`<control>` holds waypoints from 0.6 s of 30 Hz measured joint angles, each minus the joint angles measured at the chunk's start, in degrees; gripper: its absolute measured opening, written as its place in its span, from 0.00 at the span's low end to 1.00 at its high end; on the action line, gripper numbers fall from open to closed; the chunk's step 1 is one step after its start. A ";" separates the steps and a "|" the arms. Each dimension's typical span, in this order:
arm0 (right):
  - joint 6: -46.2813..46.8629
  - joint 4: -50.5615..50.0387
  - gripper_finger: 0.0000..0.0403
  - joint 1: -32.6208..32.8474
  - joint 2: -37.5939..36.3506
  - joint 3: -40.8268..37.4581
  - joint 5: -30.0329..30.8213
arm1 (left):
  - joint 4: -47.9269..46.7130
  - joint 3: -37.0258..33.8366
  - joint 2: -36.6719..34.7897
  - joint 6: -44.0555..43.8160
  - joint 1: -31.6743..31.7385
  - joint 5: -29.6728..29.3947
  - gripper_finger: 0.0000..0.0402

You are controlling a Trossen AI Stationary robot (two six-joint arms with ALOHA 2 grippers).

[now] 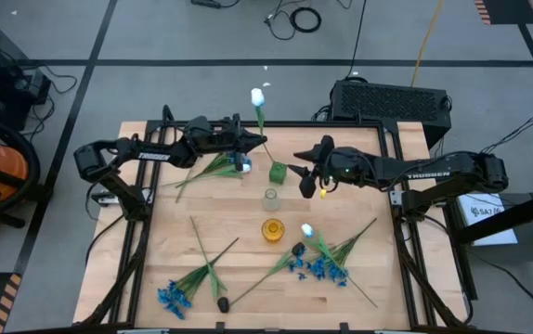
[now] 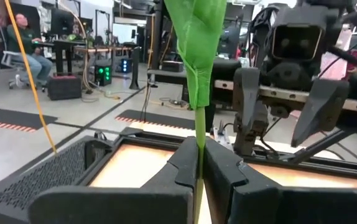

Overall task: Sort flowers into vase by color
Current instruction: Put the top right white flower into the green vase

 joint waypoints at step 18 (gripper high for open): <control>-4.48 -11.12 0.46 -7.45 14.28 0.02 -0.14 | 3.92 0.00 -0.10 0.00 -0.99 1.33 0.04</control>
